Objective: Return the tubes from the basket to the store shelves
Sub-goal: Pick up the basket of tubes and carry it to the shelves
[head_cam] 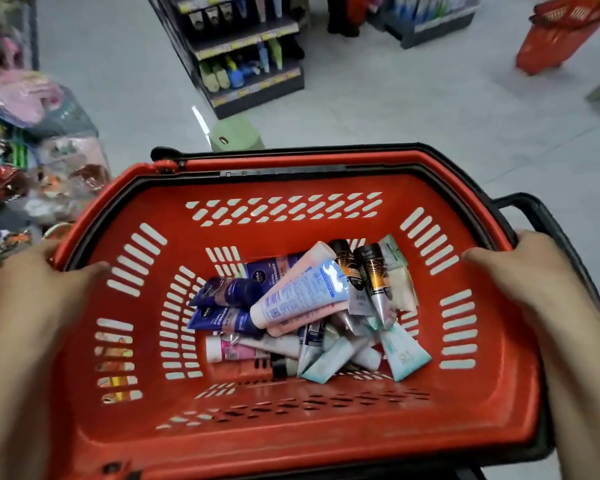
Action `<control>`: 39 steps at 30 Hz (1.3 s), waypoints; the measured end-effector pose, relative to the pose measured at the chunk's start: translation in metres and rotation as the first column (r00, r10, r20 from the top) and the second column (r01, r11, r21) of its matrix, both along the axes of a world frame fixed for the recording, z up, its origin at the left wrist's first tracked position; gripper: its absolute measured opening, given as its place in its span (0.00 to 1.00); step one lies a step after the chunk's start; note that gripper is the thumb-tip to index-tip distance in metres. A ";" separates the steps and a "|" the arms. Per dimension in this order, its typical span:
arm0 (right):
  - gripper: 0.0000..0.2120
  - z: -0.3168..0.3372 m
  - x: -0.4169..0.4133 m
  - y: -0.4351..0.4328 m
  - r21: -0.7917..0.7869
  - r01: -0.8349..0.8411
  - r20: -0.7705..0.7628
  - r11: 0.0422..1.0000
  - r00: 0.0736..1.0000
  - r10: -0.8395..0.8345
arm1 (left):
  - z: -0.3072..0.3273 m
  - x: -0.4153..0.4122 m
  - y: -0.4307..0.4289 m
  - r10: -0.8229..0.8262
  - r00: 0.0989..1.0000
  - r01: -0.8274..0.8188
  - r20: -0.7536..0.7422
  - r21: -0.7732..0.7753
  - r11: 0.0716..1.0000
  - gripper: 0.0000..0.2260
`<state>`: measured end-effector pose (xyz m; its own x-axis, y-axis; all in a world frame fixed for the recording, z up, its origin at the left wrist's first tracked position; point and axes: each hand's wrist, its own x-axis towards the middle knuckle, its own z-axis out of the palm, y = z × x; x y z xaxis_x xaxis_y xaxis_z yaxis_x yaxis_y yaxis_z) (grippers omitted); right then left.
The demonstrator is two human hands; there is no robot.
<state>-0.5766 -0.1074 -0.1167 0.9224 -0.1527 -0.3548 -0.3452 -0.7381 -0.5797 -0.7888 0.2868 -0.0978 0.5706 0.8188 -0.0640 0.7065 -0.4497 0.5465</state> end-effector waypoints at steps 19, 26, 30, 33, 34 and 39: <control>0.17 0.023 0.196 0.203 -0.081 0.115 0.047 0.990 0.993 -0.111 | -0.014 0.250 0.233 0.068 0.995 -0.056 0.079 -0.153 0.987 0.12; 0.14 0.024 0.261 0.254 -0.088 0.104 0.046 0.991 0.994 -0.100 | -0.030 0.304 0.300 0.135 0.982 -0.103 0.135 -0.222 0.970 0.16; 0.16 0.016 0.306 0.280 -0.088 0.088 0.028 0.992 0.996 -0.086 | -0.035 0.346 0.323 0.134 0.983 -0.100 0.125 -0.246 0.964 0.15; 0.16 0.012 0.348 0.303 -0.092 0.089 0.042 0.992 0.995 -0.086 | -0.034 0.388 0.336 0.151 0.981 -0.118 0.123 -0.237 0.964 0.14; 0.16 0.011 0.362 0.311 -0.088 0.087 0.041 0.992 0.996 -0.084 | -0.032 0.402 0.342 0.150 0.982 -0.122 0.112 -0.225 0.967 0.14; 0.16 0.003 0.442 0.357 -0.058 0.080 0.018 0.995 0.997 -0.079 | -0.033 0.483 0.394 0.150 0.977 -0.121 0.150 -0.182 0.976 0.13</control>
